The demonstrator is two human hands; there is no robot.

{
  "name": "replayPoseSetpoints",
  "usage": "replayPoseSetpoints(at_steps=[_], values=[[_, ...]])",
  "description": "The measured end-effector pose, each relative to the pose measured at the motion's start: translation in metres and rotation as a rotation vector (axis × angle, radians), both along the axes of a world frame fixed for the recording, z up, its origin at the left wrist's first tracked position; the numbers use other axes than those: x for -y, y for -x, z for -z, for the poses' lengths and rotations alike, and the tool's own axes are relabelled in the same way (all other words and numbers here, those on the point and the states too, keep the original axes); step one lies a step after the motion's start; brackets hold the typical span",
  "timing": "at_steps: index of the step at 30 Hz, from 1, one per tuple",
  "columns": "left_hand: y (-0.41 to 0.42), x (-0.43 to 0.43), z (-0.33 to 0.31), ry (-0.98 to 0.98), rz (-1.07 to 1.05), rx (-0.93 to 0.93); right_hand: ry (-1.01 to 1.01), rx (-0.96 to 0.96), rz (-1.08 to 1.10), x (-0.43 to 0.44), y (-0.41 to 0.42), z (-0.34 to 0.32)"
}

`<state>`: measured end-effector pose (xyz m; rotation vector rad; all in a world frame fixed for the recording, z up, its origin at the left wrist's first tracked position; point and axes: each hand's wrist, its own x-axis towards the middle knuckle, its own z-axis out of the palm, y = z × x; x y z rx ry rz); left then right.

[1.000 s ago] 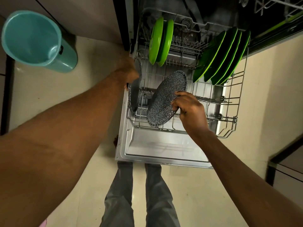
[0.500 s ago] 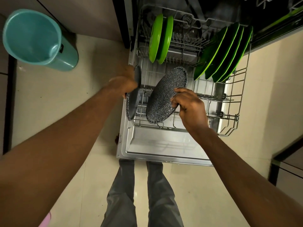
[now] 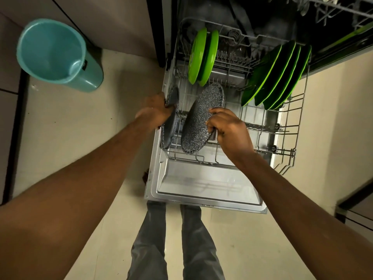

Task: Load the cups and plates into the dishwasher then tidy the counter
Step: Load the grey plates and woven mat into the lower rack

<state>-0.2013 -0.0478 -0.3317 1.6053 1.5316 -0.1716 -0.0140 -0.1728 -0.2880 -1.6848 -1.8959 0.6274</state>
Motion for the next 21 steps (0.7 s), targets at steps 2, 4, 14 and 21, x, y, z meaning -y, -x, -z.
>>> replayPoseSetpoints(at_steps=[2, 4, 14, 21], values=[[0.01, 0.009, 0.001, -0.054, -0.024, 0.006, 0.007, 0.004, -0.027, -0.008, 0.006, -0.002], [0.018, 0.018, 0.0, -0.109, -0.042, -0.002, 0.01, 0.019, -0.034, -0.014, 0.01, -0.003], [0.057, 0.052, -0.001, -0.134, -0.145, 0.038, 0.084, 0.161, -0.159, -0.023, 0.021, -0.002], [0.073, 0.06, 0.012, -0.125, -0.184, 0.074, 0.183, 0.227, -0.236, -0.02, 0.033, 0.012]])
